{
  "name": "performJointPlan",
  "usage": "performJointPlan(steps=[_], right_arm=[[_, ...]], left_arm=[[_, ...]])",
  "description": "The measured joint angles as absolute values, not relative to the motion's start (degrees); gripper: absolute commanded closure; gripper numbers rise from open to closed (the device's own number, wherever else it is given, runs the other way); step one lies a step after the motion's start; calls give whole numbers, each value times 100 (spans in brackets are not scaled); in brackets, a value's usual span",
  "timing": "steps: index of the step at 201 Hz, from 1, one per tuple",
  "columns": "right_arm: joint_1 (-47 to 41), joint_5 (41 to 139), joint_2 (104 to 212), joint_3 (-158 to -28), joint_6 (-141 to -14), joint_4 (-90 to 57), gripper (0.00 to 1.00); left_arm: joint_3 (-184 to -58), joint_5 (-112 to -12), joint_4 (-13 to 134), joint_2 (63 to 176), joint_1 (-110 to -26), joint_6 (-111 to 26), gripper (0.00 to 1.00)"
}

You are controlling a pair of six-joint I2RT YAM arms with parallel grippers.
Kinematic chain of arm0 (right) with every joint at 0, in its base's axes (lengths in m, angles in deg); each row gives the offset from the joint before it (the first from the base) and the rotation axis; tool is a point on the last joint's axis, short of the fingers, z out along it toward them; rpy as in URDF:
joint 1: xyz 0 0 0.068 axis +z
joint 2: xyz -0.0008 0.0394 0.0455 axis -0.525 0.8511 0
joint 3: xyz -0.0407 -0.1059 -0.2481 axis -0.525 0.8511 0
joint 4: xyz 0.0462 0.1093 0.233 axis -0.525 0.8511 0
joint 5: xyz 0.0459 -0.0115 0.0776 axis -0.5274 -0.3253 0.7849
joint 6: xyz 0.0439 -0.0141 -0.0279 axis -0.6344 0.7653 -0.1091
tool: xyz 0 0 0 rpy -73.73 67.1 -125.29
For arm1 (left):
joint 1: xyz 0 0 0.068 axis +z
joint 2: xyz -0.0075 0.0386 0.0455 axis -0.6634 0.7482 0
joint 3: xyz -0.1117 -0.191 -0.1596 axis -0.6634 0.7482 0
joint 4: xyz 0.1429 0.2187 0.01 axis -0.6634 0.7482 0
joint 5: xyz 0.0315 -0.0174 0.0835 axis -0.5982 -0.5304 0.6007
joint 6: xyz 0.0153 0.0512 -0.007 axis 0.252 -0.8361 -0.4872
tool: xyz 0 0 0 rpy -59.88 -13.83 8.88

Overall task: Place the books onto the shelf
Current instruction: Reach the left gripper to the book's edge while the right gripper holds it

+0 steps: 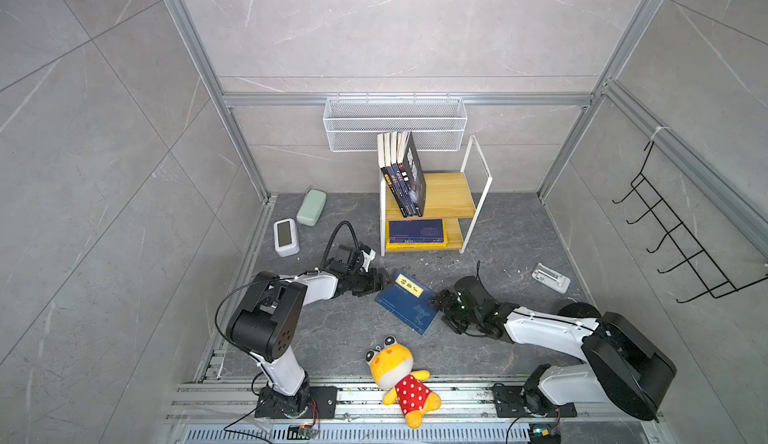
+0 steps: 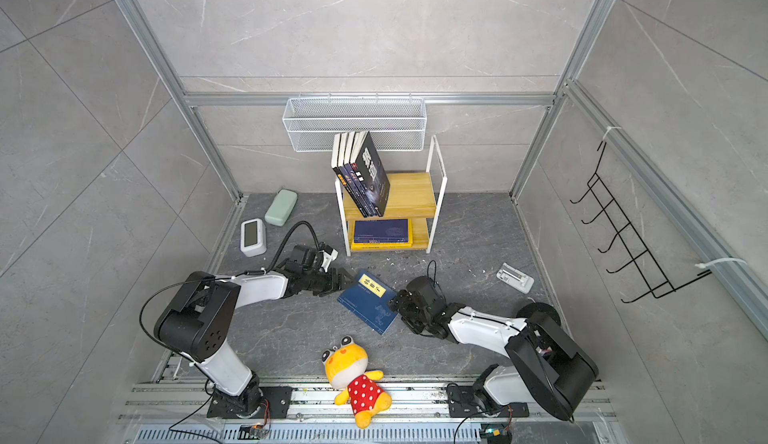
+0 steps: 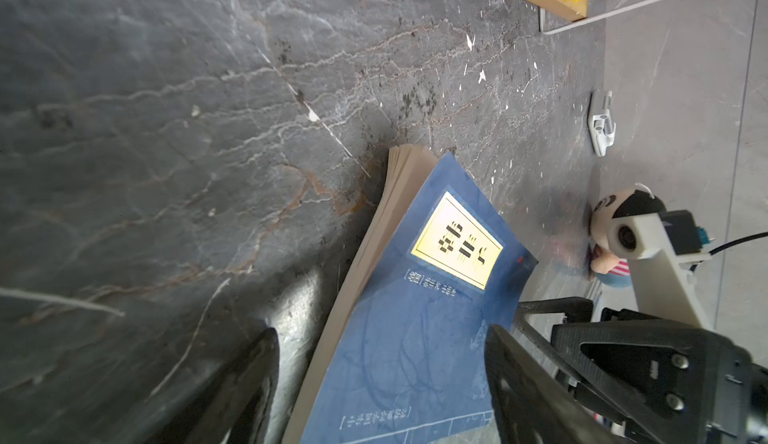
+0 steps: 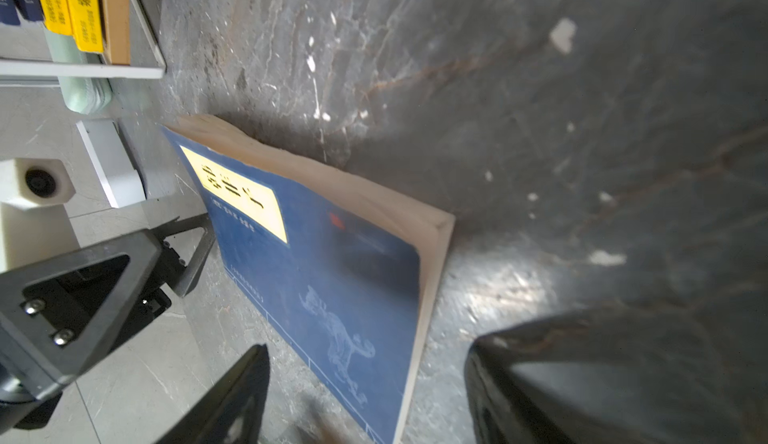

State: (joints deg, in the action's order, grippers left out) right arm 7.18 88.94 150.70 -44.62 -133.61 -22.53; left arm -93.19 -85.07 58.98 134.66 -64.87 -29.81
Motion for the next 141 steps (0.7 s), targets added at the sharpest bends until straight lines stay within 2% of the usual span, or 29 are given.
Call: performJointPlan(steps=[66, 95, 116, 132, 141], right_arm=[[707, 8886, 15581, -4819, -13250, -2552, 25], [701, 8844, 15657, -5000, -13103, -2377, 25], [692, 8787, 15723, -5138, -13014, -2235, 25], [692, 8733, 15730, -5182, -12944, -2154, 25], [690, 8685, 15730, -5203, -12924, -2106, 25]], left_arm=[[-8986, -8350, 5748, 13295, -6605, -2952, 44], [-8825, -8201, 5866, 13133, -6607, -2878, 61], [-8713, -8140, 5933, 12976, -6607, -2740, 68], [-8648, -8127, 5916, 12884, -6605, -2616, 78], [-8643, -8125, 5922, 12856, -6605, -2563, 80]])
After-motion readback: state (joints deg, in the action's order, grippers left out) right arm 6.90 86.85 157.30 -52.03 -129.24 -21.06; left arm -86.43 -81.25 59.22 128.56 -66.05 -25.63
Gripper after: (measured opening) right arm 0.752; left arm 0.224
